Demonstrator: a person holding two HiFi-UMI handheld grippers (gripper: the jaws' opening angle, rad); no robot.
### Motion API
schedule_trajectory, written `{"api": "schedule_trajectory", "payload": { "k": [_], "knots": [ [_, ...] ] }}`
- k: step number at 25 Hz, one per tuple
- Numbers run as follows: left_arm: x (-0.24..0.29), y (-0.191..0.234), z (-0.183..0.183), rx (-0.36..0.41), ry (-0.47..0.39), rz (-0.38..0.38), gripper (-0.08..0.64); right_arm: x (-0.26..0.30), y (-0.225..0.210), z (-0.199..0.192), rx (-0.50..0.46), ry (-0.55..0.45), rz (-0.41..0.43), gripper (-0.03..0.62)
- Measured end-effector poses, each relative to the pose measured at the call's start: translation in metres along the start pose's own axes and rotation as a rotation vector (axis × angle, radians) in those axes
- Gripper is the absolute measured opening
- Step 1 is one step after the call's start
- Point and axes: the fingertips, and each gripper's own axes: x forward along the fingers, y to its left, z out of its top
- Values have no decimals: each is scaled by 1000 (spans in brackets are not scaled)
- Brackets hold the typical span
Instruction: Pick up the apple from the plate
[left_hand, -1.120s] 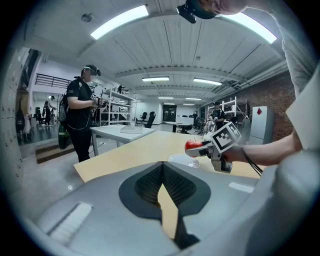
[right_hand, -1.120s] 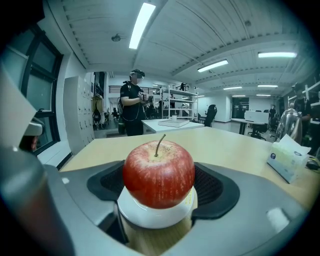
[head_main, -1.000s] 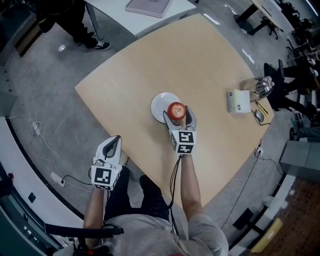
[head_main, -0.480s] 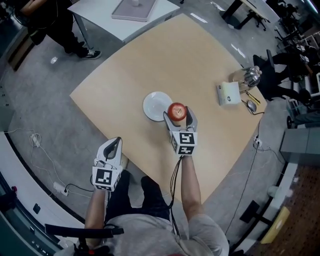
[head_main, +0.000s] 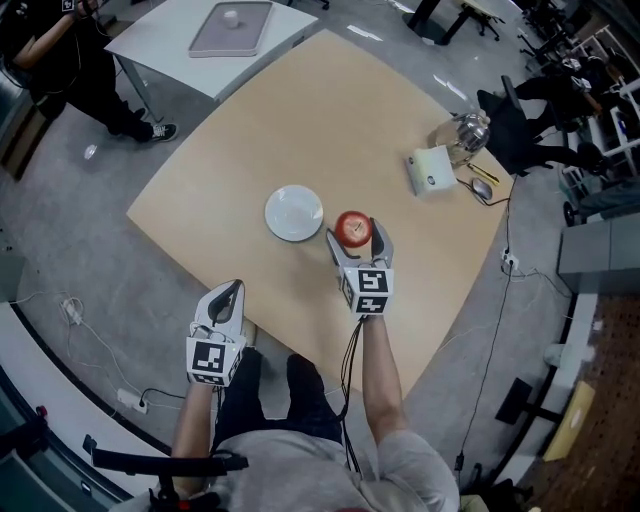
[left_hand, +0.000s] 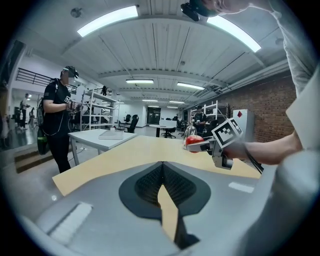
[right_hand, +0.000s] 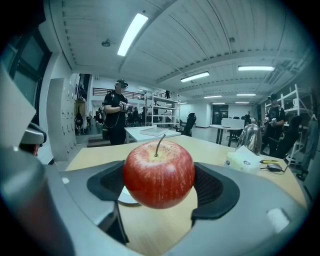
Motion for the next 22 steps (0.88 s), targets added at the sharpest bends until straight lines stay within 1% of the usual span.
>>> {"api": "schedule_trajectory", "payload": {
  "k": [9,22],
  "knots": [
    [11,-29,5,31,-2,-93,20,-41,-32,-3,30,-14,-82,413],
    [26,-71,8,70,3,-201,20,-97,-74,-15,61,-31,-200,413]
  ]
}}
